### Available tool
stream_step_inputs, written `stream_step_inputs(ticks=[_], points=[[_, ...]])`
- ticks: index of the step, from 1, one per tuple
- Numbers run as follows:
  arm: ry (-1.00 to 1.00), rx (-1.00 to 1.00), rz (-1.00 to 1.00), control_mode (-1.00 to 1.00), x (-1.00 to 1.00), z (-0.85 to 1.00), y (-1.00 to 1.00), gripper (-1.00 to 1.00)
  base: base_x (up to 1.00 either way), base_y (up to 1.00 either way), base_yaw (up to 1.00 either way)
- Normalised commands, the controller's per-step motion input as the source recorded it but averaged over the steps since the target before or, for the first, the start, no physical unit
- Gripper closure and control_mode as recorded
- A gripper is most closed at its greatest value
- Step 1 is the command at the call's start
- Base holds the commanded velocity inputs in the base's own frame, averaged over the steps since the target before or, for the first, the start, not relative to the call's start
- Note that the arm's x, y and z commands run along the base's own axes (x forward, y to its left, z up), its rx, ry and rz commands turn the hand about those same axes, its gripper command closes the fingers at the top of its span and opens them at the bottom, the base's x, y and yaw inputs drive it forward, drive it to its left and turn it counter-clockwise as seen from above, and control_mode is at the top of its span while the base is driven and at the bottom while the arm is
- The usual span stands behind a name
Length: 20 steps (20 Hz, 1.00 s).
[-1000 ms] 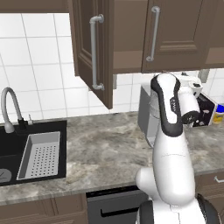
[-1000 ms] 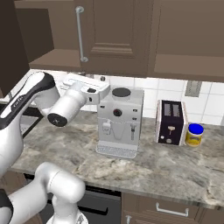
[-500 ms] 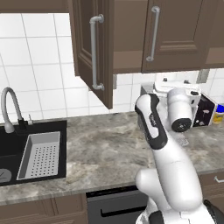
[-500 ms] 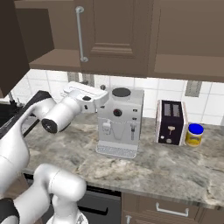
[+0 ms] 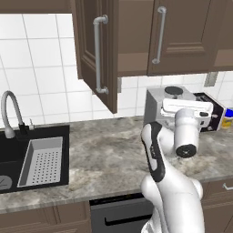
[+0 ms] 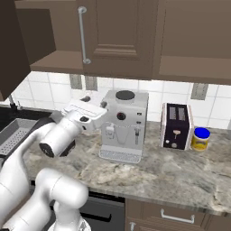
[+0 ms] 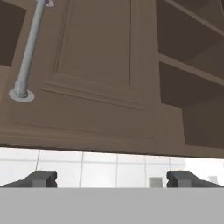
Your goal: Close all open cabinet doors.
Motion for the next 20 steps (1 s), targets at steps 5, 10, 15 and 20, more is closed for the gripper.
stream_step_inputs(ticks=[5, 10, 15, 20], points=[[0.01, -0.03, -0.02, -1.0, -0.53, 0.26, 0.26, -1.0, 0.0, 0.0, 0.0], [0.01, -0.04, 0.0, -1.0, -0.39, 0.31, 0.38, -1.0, 0.0, 0.0, 0.0], [0.02, -0.05, 0.0, -1.0, -0.31, 0.34, 0.42, -1.0, 0.0, 0.0, 0.0], [0.05, -0.05, 0.0, -1.0, -0.26, 0.18, 0.45, -1.0, 0.0, 0.0, 0.0]])
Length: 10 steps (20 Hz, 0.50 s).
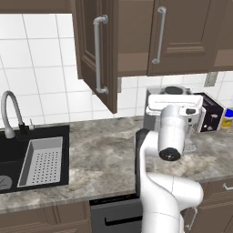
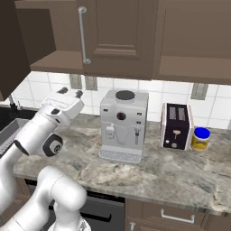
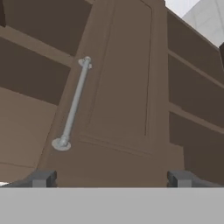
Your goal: Close all open cabinet doors.
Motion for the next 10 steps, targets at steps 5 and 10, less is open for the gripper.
stream_step_inputs(ticks=[5, 10], points=[[0.05, 0.0, 0.0, -1.0, -0.38, 0.04, 0.39, -1.0, 0.0, 0.0, 0.0], [0.06, 0.0, -0.01, -1.0, -0.41, 0.15, 0.39, -1.0, 0.0, 0.0, 0.0]])
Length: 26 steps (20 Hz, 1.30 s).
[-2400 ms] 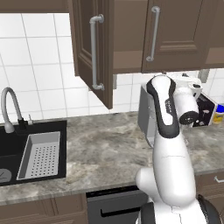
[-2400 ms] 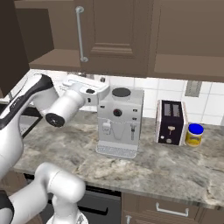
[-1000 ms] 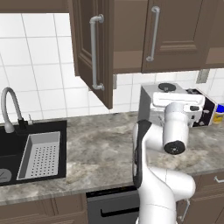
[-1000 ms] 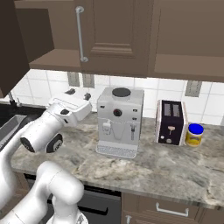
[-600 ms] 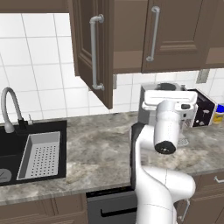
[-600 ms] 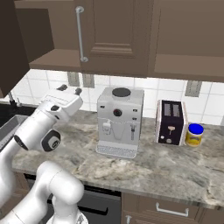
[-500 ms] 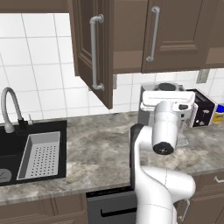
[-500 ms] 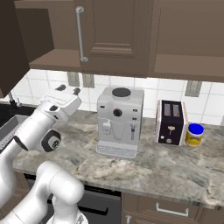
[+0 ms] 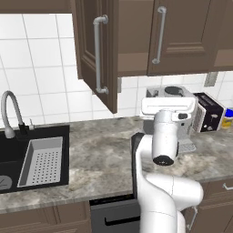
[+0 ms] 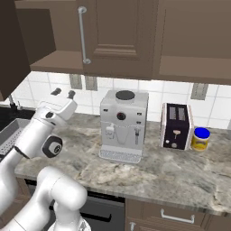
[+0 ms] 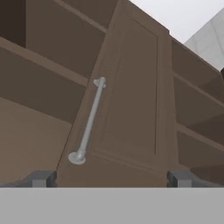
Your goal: Close all open cabinet doors.
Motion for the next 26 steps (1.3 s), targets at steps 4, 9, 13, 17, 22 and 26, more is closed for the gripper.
stream_step_inputs(ticks=[4, 9, 13, 17, 22, 26], points=[[0.07, 0.0, -0.02, -1.0, -0.35, 0.33, 0.41, -1.0, 0.0, 0.0, 0.0], [0.09, 0.0, -0.04, -1.0, -0.47, 0.31, 0.39, -1.0, 0.0, 0.0, 0.0], [0.08, -0.01, -0.05, -1.0, -0.54, 0.29, 0.44, -1.0, 0.0, 0.0, 0.0], [0.04, -0.04, -0.02, -1.0, -0.58, 0.24, 0.62, -1.0, 0.0, 0.0, 0.0], [0.01, -0.07, 0.0, -1.0, -0.6, 0.14, 0.73, -1.0, 0.0, 0.0, 0.0], [0.02, -0.04, 0.0, -1.0, -0.54, 0.0, 0.61, -1.0, 0.0, 0.0, 0.0]])
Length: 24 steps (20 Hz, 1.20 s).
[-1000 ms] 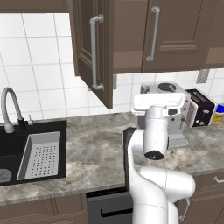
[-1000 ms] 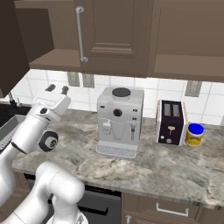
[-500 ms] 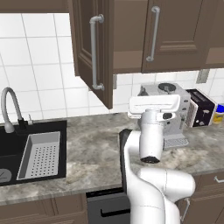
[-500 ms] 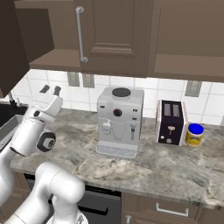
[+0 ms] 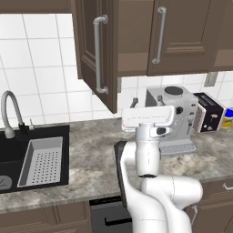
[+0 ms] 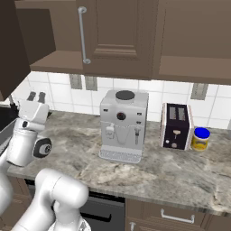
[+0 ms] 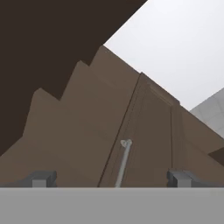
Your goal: Close all open cabinet doors.
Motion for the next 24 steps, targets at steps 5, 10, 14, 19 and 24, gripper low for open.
stream_step_inputs(ticks=[5, 10, 14, 19, 24], points=[[0.0, -0.04, 0.0, -1.0, -0.65, 0.0, 0.57, -1.0, 0.0, 0.0, 0.0], [0.0, -0.03, 0.0, -1.0, -0.63, 0.0, 0.56, -1.0, 0.0, 0.0, 0.0], [0.0, -0.04, 0.0, -1.0, -0.54, 0.0, 0.64, -1.0, 0.0, 0.0, 0.0], [0.0, -0.04, 0.0, -1.0, -0.48, 0.0, 0.69, -1.0, 0.0, 0.0, 0.0], [0.0, -0.04, 0.0, -1.0, -0.41, 0.01, 0.68, -1.0, 0.0, 0.0, 0.0]])
